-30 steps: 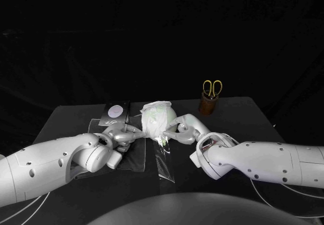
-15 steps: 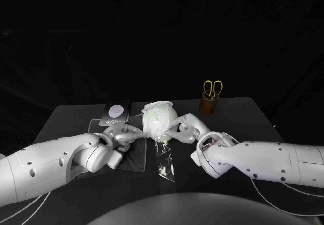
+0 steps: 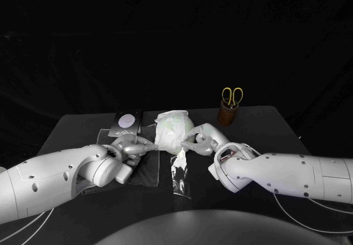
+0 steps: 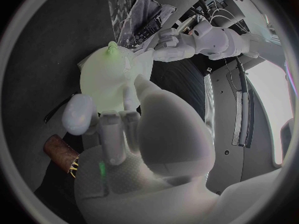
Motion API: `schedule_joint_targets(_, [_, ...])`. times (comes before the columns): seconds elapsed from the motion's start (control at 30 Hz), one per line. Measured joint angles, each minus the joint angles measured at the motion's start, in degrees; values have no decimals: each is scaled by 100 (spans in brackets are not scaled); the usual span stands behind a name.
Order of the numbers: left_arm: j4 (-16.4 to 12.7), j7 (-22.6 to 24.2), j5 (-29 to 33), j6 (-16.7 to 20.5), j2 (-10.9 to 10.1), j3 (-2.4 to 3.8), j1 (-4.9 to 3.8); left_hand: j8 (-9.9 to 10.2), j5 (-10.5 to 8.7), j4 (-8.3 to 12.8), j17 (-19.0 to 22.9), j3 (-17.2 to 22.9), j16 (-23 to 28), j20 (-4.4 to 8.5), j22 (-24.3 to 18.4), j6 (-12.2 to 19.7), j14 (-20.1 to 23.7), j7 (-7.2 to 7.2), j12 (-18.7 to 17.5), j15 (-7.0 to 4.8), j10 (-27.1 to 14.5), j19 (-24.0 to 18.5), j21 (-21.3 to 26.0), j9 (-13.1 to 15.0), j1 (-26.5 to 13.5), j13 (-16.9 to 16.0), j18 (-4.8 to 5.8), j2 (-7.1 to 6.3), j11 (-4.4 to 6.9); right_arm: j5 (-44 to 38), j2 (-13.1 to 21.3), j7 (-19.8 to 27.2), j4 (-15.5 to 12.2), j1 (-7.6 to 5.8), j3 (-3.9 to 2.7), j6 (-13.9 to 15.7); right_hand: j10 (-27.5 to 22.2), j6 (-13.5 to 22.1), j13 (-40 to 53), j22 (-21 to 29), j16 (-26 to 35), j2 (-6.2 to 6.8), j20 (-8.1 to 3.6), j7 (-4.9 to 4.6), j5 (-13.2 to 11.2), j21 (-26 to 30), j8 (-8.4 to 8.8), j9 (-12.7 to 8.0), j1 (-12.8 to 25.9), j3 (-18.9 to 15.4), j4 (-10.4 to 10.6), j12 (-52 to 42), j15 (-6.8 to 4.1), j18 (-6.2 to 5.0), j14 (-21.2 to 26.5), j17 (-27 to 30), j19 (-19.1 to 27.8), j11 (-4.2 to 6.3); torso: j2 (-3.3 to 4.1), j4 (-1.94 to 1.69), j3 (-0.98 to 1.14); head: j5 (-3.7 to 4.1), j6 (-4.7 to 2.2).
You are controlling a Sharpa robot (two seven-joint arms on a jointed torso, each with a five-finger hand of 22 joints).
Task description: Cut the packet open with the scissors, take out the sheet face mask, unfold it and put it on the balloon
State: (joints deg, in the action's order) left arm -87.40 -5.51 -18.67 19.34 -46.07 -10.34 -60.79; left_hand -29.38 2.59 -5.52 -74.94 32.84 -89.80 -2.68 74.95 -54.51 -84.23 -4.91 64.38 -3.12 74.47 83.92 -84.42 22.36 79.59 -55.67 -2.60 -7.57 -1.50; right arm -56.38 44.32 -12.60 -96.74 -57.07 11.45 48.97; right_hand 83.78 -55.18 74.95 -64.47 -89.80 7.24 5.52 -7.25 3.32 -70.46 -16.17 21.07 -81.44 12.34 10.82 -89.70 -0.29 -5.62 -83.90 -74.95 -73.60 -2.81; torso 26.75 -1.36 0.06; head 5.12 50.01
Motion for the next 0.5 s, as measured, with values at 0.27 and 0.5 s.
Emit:
schedule_joint_targets(0.27, [45,-60,-5,1,-42,0,-1,-14,3,158,0,158,0,0,-1,1,-1,0,-3,0,0,0,0,0,-36,3,0,-36,1,-50,-23,-38,49,-2,-1,-25,-4,-9,-2,-5,0,0,1,9,0,1,-1,-8,0,16,-16,-4,-1,0,-1,0,1,4,-2,0,2,-1,0])
schedule_joint_targets(0.5, [102,-116,-7,4,-49,-2,-1,-14,3,214,0,214,1,0,-2,3,-1,0,-33,1,8,0,0,1,-37,47,0,-37,8,-73,-31,-60,71,-2,-2,-37,-5,-9,-5,-8,4,0,2,9,0,2,2,-8,0,16,-16,-11,-15,1,-15,0,3,5,-2,1,1,-9,0])
